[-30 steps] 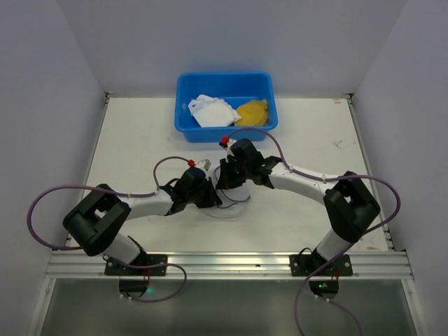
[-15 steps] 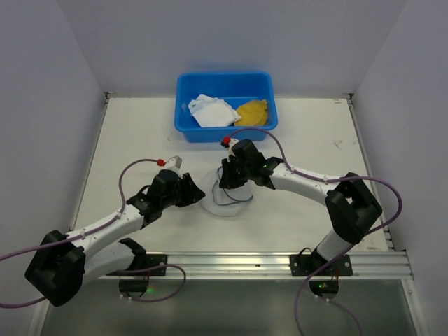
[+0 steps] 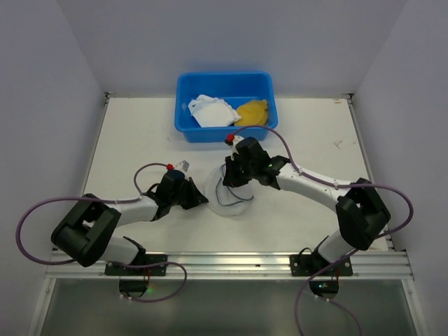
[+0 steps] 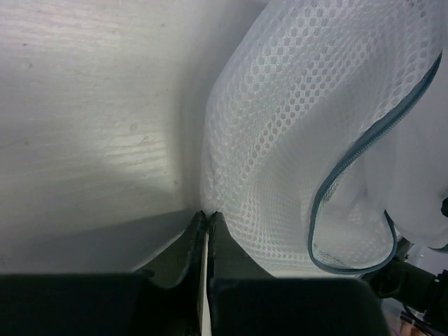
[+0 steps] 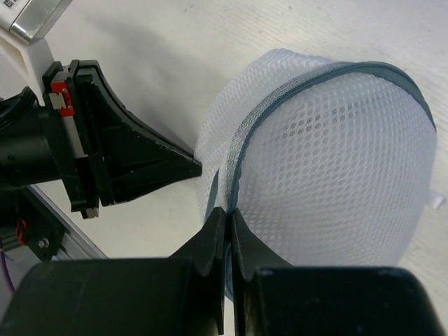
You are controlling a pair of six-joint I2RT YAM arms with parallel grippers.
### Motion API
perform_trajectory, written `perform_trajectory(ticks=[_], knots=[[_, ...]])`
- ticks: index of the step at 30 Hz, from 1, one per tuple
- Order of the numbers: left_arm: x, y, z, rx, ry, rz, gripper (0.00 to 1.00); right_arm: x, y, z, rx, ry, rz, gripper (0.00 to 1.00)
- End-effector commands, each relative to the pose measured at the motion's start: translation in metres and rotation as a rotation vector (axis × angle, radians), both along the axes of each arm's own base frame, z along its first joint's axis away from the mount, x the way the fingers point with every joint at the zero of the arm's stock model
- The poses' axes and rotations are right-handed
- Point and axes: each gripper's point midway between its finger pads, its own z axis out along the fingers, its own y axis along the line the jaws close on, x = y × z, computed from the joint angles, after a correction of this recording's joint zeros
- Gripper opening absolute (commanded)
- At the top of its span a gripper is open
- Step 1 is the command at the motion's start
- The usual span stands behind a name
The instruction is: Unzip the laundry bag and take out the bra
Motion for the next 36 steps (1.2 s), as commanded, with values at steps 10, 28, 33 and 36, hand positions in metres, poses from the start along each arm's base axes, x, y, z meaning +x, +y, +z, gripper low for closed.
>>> perform_trajectory(ticks=[10, 28, 33, 36], knots=[[0.02, -0.023, 0.051, -0.137, -0.109, -0.004, 0.0, 0.002, -0.015, 0.037, -0.116, -0.057, -0.015, 0.0], [0.011, -0.014, 0.023, -0.065, -0.06, 0.029, 0.0, -0.016, 0.05, -0.074, -0.14, 0.26, 0.038, 0.0], [0.006, -0.008, 0.014, -0.045, -0.041, 0.034, 0.01, -0.021, 0.052, -0.096, -0.143, 0.33, 0.021, 0.0], [0.004, 0.005, 0.013, -0.008, -0.047, 0.058, 0.18, -0.022, 0.05, -0.103, -0.151, 0.348, 0.011, 0.04]])
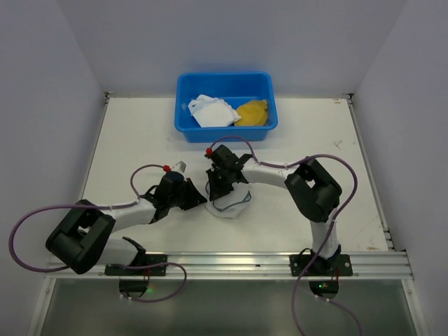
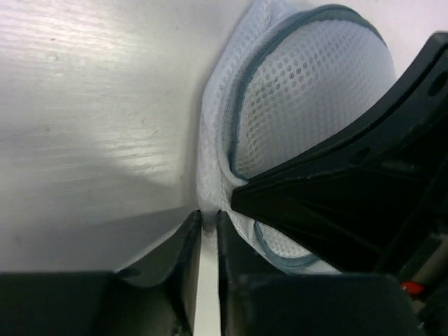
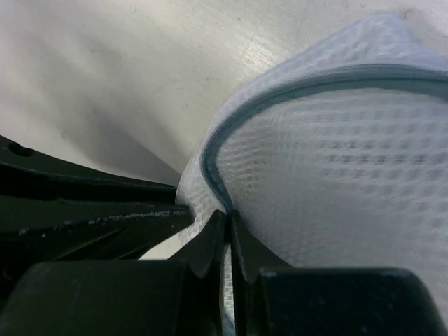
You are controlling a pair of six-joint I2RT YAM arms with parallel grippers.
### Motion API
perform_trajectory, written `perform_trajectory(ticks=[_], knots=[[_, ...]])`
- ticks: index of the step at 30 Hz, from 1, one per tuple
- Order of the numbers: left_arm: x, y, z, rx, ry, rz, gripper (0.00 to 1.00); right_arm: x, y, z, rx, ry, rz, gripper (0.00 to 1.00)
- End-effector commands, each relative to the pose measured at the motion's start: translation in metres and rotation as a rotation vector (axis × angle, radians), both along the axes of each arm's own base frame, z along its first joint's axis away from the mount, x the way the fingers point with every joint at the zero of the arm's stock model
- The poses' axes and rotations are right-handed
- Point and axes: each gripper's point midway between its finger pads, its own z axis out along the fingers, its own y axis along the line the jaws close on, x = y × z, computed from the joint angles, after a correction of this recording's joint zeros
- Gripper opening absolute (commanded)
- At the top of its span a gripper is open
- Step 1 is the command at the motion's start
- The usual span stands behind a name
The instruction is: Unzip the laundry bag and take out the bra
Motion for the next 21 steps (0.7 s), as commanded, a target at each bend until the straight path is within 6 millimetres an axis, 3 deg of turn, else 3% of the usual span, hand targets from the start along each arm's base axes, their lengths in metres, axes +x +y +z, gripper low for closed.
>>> perform_trajectory(ticks=[1, 4, 5, 8, 14, 21], knots=[[0.002, 0.009, 0.013, 0.001, -0.046, 0.023, 0.21, -0.004, 0.006, -0.016, 0.006, 0.057, -0.022, 0.05], [0.005, 0.024, 0.024, 0.047, -0.077, 0.046, 0.46, -0.002, 0.003, -0.015, 0.0, 0.047, -0.037, 0.11], [0.006, 0.028, 0.028, 0.062, -0.086, 0.051, 0.59, -0.001, 0.002, -0.013, 0.0, 0.043, -0.041, 0.15], [0.011, 0.047, 0.046, 0.139, -0.121, 0.089, 0.74, 0.003, 0.002, 0.003, 0.013, 0.0, -0.048, 0.28], [0.019, 0.073, 0.083, 0.223, -0.21, 0.157, 0.79, 0.009, 0.002, 0.043, 0.065, -0.074, -0.058, 0.52], [0.019, 0.088, 0.115, 0.259, -0.275, 0.195, 0.81, 0.007, 0.007, 0.094, 0.16, -0.138, -0.029, 0.66]])
